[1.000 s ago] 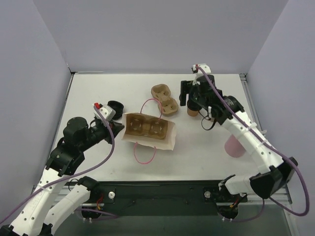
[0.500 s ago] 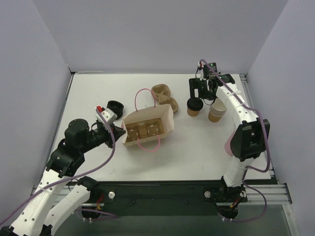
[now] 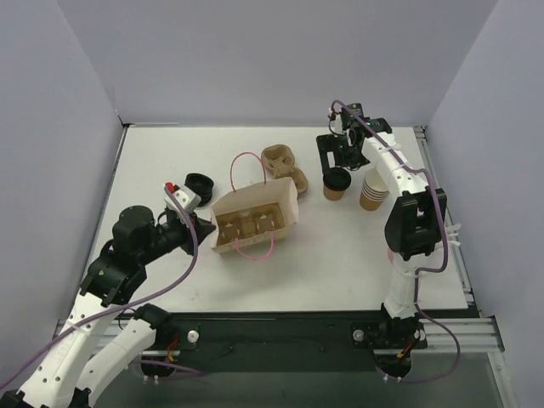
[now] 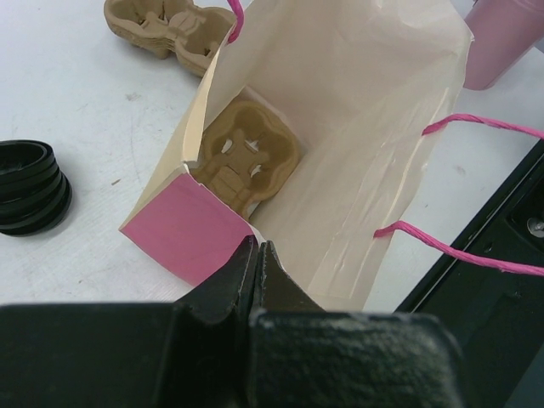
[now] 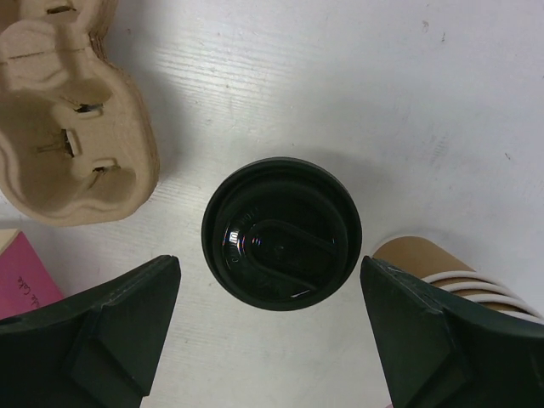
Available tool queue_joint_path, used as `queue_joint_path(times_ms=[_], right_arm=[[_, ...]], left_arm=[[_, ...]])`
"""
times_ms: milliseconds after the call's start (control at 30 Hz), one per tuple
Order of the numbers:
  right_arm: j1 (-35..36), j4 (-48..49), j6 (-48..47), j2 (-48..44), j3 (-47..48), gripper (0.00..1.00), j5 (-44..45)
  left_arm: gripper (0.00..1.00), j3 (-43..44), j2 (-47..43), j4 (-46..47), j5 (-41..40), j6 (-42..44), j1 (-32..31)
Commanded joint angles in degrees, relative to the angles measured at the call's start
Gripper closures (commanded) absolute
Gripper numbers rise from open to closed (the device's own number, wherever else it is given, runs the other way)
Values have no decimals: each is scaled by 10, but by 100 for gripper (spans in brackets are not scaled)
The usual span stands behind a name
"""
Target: Pack the takeout coffee
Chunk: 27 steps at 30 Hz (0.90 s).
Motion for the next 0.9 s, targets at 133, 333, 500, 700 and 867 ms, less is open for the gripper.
queue_joint_path(times_ms=[133,333,500,700,867], right_arm=[[0,-29,-29,26,29,9,29],[1,-30,-31,35,24,16,18],[1,-32,-30,48,24,18,35],[3,-32,-30,56,23,21,41],[8,-32,-33,58,20,29,53]], left_arm=[[100,9,1,10,-11,-3,2],[100,11,7,12,-12,-2,1],[100,11,6,13,-13,-2,2],[100,12,5,10,-16,0,2],[100,15,6,9,-18,0,2]])
